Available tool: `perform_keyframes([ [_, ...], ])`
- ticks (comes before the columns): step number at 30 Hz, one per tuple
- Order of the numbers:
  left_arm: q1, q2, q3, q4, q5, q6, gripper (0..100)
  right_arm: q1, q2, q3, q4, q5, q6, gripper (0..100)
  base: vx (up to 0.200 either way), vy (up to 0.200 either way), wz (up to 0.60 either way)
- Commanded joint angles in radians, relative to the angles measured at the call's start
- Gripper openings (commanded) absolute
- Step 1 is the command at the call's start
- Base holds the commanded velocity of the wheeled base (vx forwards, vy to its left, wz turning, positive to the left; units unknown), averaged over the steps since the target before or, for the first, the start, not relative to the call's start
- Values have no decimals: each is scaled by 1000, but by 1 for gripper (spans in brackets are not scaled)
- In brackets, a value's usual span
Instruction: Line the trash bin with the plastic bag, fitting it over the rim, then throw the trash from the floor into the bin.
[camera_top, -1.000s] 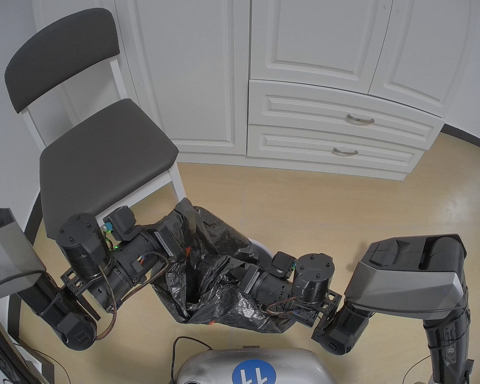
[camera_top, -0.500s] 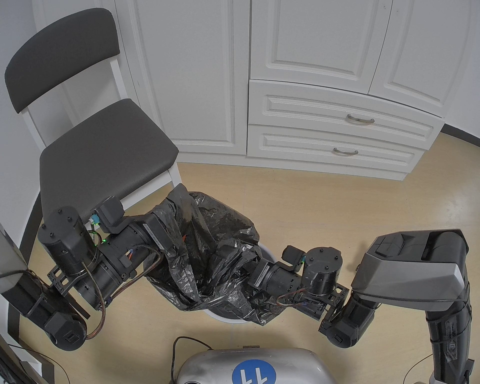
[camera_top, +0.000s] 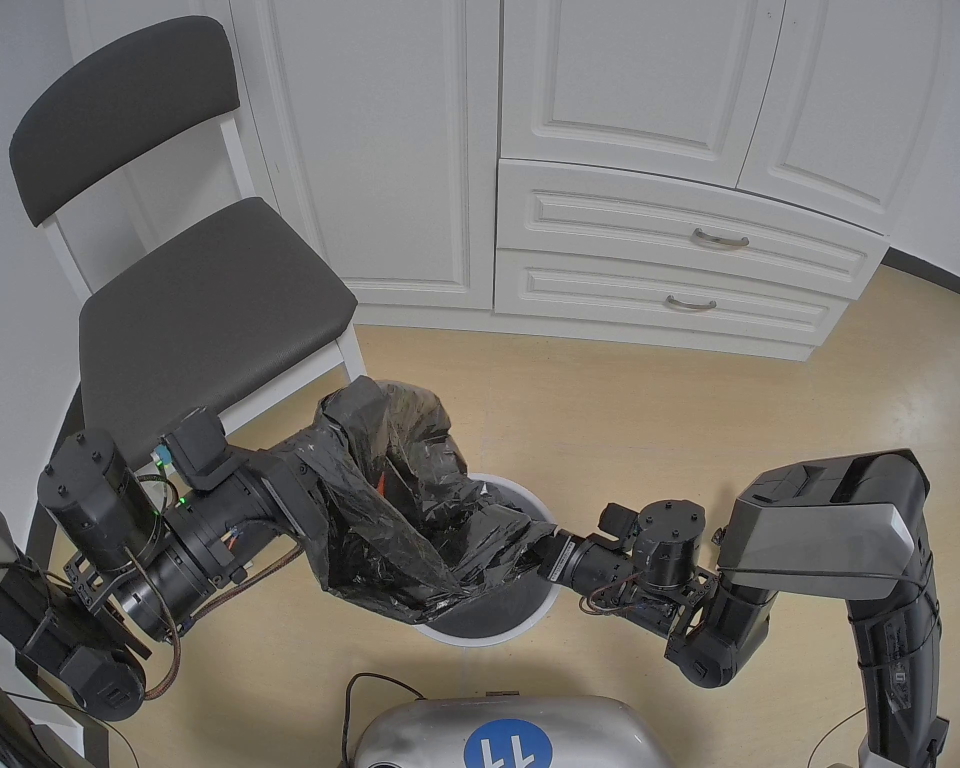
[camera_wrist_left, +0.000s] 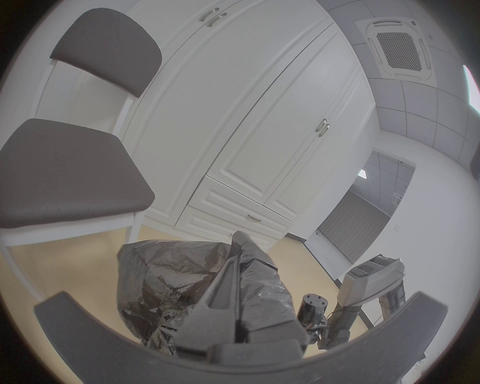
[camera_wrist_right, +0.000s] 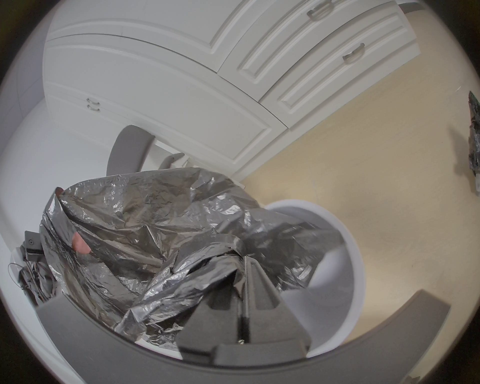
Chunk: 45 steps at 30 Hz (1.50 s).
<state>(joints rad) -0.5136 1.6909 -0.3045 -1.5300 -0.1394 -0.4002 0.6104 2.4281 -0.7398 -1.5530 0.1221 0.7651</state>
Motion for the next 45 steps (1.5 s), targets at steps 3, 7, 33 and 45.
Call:
perform_keyframes([
  [3, -94, 10, 54, -1, -3, 0, 0, -21, 11, 73, -18, 30, -47, 0, 0, 0, 0],
  [7, -194, 18, 70, -1, 9, 0, 0, -49, 0, 143, -18, 102, -118, 0, 0, 0, 0],
  [33, -141, 467, -384, -1, 227, -197, 0, -472, -244, 200, -18, 387, -210, 0, 0, 0, 0],
  [45, -178, 517, -538, 8, 216, -190, 0, -560, -256, 184, -18, 456, -207, 0, 0, 0, 0],
])
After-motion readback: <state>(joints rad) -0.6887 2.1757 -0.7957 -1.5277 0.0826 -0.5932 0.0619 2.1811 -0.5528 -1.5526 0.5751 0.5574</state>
